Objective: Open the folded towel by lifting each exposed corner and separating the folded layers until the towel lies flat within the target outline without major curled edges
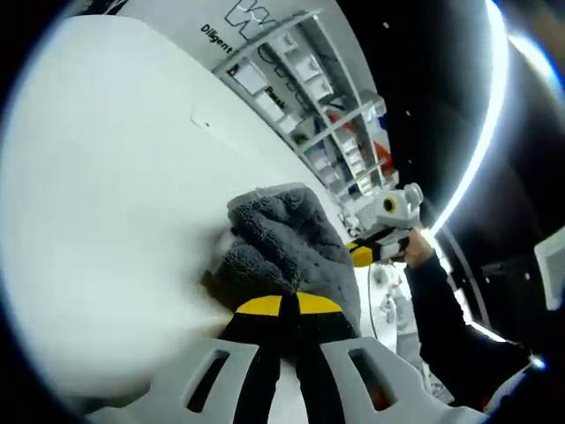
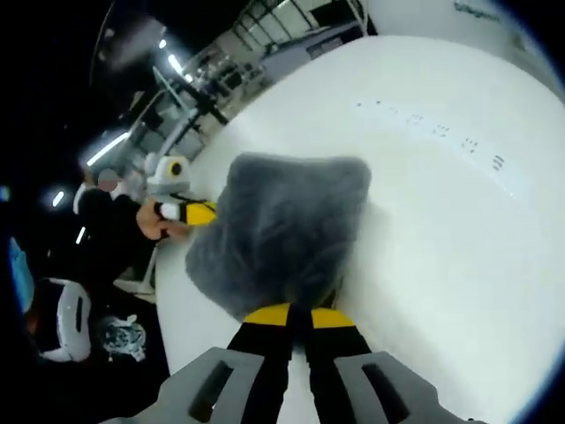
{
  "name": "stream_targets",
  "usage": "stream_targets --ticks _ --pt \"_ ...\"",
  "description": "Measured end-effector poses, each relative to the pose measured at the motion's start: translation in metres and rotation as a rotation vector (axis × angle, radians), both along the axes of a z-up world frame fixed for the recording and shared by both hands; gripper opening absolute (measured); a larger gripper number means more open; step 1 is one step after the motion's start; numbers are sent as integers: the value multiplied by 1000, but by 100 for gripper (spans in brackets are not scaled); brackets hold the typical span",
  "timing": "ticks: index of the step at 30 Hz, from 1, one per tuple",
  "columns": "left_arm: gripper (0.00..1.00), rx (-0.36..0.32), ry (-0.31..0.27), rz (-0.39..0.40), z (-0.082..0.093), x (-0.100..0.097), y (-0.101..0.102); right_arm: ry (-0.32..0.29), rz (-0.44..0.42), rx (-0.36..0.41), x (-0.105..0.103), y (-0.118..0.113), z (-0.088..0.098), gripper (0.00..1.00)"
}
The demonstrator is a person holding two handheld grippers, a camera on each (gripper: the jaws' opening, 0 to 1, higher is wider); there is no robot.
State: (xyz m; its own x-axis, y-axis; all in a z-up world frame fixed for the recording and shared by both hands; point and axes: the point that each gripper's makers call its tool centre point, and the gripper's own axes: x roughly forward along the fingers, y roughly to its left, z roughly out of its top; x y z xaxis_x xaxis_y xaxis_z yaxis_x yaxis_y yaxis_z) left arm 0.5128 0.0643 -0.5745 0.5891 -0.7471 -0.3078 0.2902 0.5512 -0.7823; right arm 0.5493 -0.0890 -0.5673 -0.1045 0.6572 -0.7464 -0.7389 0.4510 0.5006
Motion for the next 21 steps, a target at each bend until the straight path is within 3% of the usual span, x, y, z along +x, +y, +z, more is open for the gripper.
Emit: stream_targets --ticks 9,21 --pt "1 3 23 -22 1 7 3 3 -96 54 -7 -2 5 1" --pt "1 52 8 -82 2 24 -2 -21 -178 103 -19 -7 2 0"
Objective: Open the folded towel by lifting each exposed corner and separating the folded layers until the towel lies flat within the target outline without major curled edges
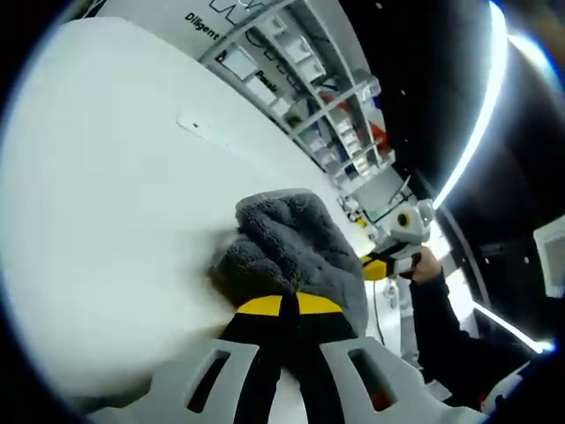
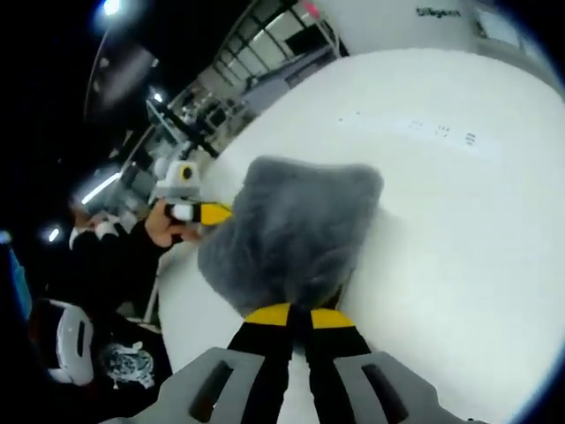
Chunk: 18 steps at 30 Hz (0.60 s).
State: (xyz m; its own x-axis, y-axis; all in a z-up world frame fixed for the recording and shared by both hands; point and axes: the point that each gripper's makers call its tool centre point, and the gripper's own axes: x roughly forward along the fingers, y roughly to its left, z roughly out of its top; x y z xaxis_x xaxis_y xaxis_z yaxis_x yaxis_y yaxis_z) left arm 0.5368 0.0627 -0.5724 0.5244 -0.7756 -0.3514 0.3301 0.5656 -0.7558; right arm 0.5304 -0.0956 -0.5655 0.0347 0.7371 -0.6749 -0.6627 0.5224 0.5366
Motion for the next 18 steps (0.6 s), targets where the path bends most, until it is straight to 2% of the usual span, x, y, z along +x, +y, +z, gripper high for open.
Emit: stream_targets --ticks 11,15,18 --pt "1 42 -16 -25 2 11 1 -46 -32 0 -17 2 6 0" --pt "1 67 -28 -25 0 18 5 -46 -61 30 -20 6 9 0" --pt "1 72 -26 -32 0 20 5 -59 -71 26 -21 7 9 0"
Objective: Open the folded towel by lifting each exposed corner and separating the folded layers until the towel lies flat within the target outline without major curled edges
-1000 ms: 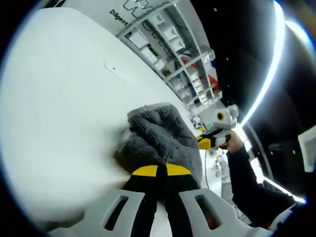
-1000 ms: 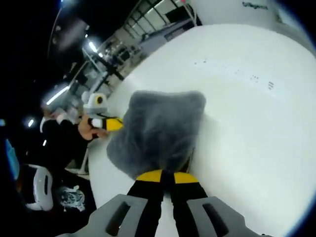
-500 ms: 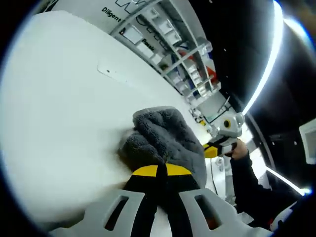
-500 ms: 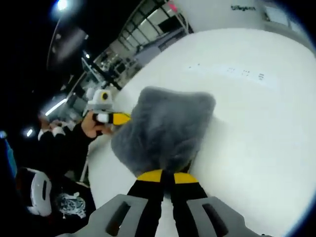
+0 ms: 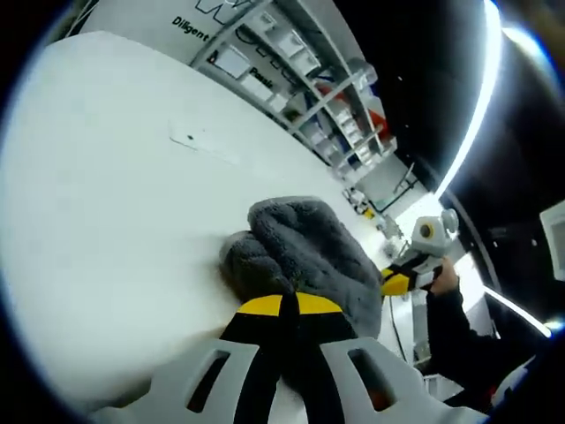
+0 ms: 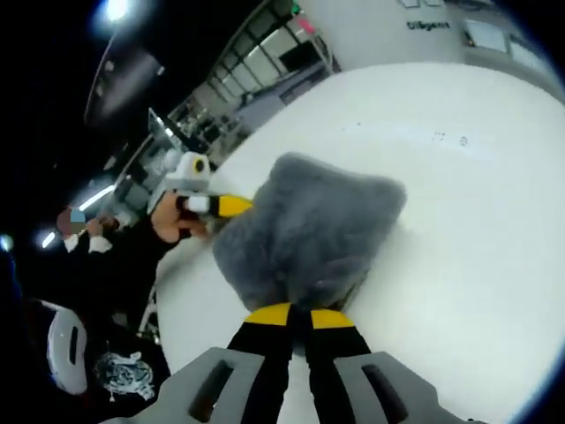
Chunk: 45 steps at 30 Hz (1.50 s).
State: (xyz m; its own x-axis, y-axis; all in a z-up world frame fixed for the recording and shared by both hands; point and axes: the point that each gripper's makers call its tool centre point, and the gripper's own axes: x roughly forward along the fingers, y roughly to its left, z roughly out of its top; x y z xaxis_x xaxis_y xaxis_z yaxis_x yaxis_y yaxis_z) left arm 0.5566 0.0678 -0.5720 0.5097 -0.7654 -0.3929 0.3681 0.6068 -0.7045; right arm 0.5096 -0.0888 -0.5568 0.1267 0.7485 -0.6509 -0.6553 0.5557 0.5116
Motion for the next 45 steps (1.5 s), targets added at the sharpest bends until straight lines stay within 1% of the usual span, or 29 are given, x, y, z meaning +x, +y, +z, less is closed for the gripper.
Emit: stream_targets --ticks 2,5,8,13,16,19,24,27,29,30,31,32,33,34,35,36,37,38,39,40,41,42,43,45 --pt "1 17 -9 -6 -1 0 0 2 -6 8 -1 1 1 1" --pt "1 28 -16 -3 -1 3 1 22 -39 58 -3 5 4 1" --pt "1 26 -14 -3 -1 2 1 12 -49 58 -5 4 3 1" --pt "1 34 -21 -14 0 1 -1 19 -71 70 -6 3 0 1" --pt "1 76 -51 -14 0 5 2 16 -81 79 -7 6 0 1" --pt "1 66 -41 -9 1 8 3 7 -76 77 -10 10 0 1" --pt "1 72 -48 -16 0 8 3 4 -82 82 -9 10 -1 1" --pt "2 64 -51 -22 0 7 3 -10 -80 80 -10 9 -3 2" --pt "4 39 -40 -38 2 5 3 -14 -81 79 -10 8 -3 2" --pt "10 37 -40 -35 2 5 5 -33 -71 92 -9 8 -1 4" --pt "19 35 -58 -26 5 6 7 -53 -67 98 -7 8 0 6" --pt "36 23 -110 7 13 13 10 -96 -90 100 0 6 2 9" --pt "62 -2 -122 42 19 17 11 -111 -104 109 3 5 4 21" --pt "79 -41 -139 61 28 19 10 -151 -105 124 7 5 7 37" --pt "92 -71 -161 74 37 21 10 -177 -125 124 12 4 8 59" --pt "99 -77 -202 88 46 22 12 -212 -164 120 20 1 10 86" --pt "100 -32 -228 92 49 20 16 -256 -189 121 27 0 13 100" --pt "100 23 -241 81 49 17 18 -282 -166 87 27 -7 13 99" --pt "100 71 -268 70 51 16 21 -298 -192 69 31 -11 14 100" --pt "100 96 -281 61 53 15 22 -336 -191 73 37 -14 19 100" --pt "100 106 -283 42 55 12 22 -326 -192 75 35 -16 21 100" --pt "100 83 -285 27 59 9 18 -329 -194 76 37 -17 23 100" --pt "100 75 -282 21 61 7 18 -333 -195 77 38 -18 24 100" --pt "100 84 -291 17 63 7 19 -351 -202 63 40 -21 26 100"
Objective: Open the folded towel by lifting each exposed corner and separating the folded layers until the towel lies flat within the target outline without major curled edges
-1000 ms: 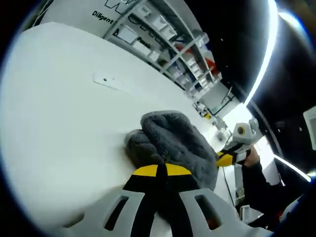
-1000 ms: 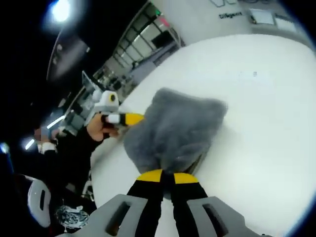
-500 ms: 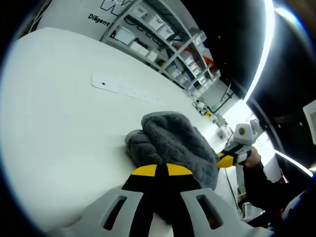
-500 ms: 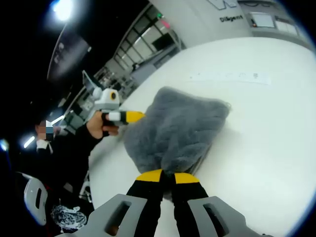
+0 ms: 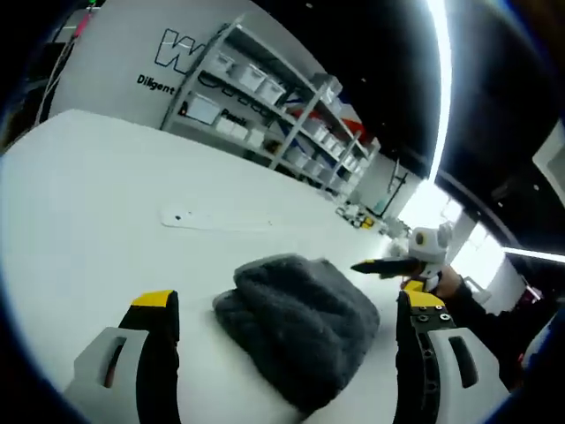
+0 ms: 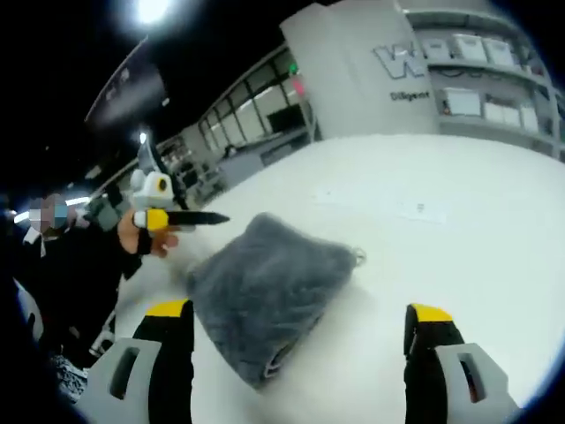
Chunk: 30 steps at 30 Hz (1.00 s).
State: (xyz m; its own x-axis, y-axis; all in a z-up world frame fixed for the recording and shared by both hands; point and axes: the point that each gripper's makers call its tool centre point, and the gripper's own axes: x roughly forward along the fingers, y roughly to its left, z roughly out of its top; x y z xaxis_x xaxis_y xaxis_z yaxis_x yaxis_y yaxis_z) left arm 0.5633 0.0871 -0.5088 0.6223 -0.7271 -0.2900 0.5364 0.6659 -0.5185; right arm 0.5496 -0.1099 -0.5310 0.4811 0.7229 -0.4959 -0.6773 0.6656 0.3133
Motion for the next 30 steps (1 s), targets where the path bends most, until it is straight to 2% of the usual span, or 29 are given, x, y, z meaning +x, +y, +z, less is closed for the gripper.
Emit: stream_targets --ticks 3,8,12,18,21,24,30 --pt "100 43 -11 -9 -3 -1 3 -11 0 -1 1 -1 3 100" --pt "100 51 8 -12 -4 3 10 -35 -15 11 4 -2 13 100" --pt "100 62 -7 -9 2 7 15 -54 -25 -3 14 -9 19 100" --pt "97 10 1 -32 14 7 9 -62 -30 -3 32 -13 28 100" --pt "97 7 37 -15 14 13 11 -64 -23 -9 34 -10 32 100" --pt "96 -32 63 -26 17 14 9 -65 -16 -22 37 -10 35 100" --pt "92 -21 80 -60 18 15 6 -62 -13 -28 40 -11 41 100"
